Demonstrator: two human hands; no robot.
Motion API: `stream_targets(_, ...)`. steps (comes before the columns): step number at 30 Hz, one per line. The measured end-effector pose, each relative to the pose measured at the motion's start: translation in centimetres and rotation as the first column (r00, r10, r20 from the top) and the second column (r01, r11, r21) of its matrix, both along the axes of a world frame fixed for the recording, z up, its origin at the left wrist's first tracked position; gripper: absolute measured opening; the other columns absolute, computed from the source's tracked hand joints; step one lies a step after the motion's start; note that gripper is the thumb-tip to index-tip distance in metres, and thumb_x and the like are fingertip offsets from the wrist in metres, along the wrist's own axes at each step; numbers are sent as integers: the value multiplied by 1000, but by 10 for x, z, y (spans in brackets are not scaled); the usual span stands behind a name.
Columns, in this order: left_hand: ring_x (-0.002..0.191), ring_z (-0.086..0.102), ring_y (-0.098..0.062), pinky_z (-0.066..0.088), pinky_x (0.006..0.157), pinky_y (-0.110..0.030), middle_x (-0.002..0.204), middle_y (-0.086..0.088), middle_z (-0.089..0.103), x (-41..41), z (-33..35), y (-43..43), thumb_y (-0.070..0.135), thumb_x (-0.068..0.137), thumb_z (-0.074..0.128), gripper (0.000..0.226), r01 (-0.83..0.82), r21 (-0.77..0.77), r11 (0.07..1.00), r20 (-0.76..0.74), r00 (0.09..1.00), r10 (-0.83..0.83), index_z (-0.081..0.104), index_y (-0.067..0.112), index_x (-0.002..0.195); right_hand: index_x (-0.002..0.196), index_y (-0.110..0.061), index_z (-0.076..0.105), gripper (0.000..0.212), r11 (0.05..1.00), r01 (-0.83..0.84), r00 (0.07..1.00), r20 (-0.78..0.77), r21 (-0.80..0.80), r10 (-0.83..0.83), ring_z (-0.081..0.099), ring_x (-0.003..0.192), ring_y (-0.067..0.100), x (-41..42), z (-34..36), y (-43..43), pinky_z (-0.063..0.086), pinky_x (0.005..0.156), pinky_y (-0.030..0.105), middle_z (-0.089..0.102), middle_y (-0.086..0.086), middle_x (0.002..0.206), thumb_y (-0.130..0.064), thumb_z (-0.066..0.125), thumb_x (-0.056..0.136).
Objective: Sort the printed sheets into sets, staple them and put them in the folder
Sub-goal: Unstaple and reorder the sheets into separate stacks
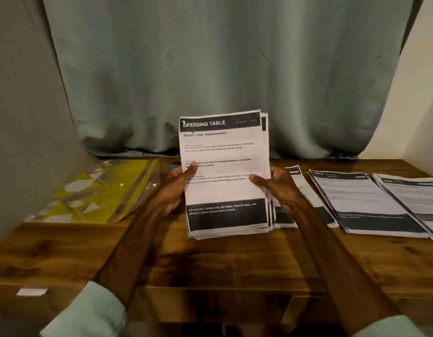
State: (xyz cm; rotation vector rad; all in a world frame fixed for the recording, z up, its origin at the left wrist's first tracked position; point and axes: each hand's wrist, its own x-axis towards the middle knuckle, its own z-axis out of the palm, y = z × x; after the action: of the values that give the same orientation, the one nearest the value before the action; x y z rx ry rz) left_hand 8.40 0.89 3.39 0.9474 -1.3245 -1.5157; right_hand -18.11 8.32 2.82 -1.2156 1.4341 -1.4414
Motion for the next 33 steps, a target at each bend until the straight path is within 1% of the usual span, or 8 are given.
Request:
stream_targets(5, 110, 70, -39, 52, 97, -61, 119, -16, 73, -13, 27, 7, 36, 100, 64, 29, -61, -142, 988, -137, 990, 41, 72, 14, 117, 127, -15, 65, 38, 985, 59, 998, -6, -162, -61, 73, 103, 17, 6, 24, -4, 61, 88, 39, 73, 0, 120, -18, 74, 90)
stream_targets(9, 88, 76, -14, 60, 69, -26, 94, 3, 79, -12, 50, 20, 30, 106, 52, 24, -170, -323, 931, -100, 984, 145, 68, 13, 115, 126, -10, 64, 36, 955, 92, 995, -1, -281, -96, 74, 95, 9, 21, 37, -3, 60, 76, 23, 73, -6, 109, -12, 72, 92)
stream_targets(11, 91, 76, -12, 60, 70, -22, 101, 3, 78, -5, 45, 22, 30, 107, 51, 29, -186, -384, 905, -69, 983, 173, 66, 11, 122, 125, -9, 64, 32, 953, 98, 995, 7, -287, -100, 73, 91, 5, 28, 31, -3, 58, 72, 20, 72, -7, 107, -11, 70, 93)
stream_targets(14, 97, 75, -16, 63, 77, -29, 105, 2, 78, 2, 17, 19, 34, 105, 53, 30, -176, -376, 910, 3, 982, 191, 67, 14, 122, 123, -15, 59, 29, 966, 84, 995, -35, -244, -96, 72, 86, -1, 37, 4, -3, 58, 66, 18, 69, -13, 106, -15, 67, 95)
stream_targets(17, 89, 75, -4, 57, 66, -16, 89, 17, 77, 2, -5, 23, 31, 106, 51, 18, -183, -376, 908, 51, 975, 218, 65, 23, 112, 131, -16, 57, 36, 978, 82, 993, -68, -191, -96, 71, 97, 9, 43, -23, -4, 62, 78, 29, 68, -5, 120, -23, 65, 97)
stream_targets(22, 87, 70, 8, 54, 66, -11, 103, 16, 69, -6, -12, 28, 27, 107, 50, 16, -209, -376, 902, 29, 971, 237, 58, 23, 120, 136, -14, 54, 38, 981, 95, 990, -88, -172, -111, 68, 101, 11, 45, -30, -9, 60, 76, 23, 66, -3, 124, -23, 61, 100)
stream_targets(25, 87, 69, 12, 52, 66, -9, 105, 18, 67, -13, -13, 32, 24, 107, 48, 15, -236, -397, 887, 14, 965, 263, 53, 23, 122, 140, -12, 52, 42, 982, 111, 987, -95, -156, -127, 67, 109, 18, 45, -32, -12, 60, 88, 34, 64, 3, 133, -24, 60, 100)
stream_targets(33, 104, 72, -7, 58, 76, -20, 116, 7, 72, -18, -16, 32, 29, 108, 45, 32, -300, -420, 857, -66, 951, 301, 53, 13, 135, 141, -13, 51, 41, 967, 162, 981, -76, -197, -180, 63, 118, 21, 45, -33, -13, 57, 95, 41, 63, 5, 135, -24, 58, 102)
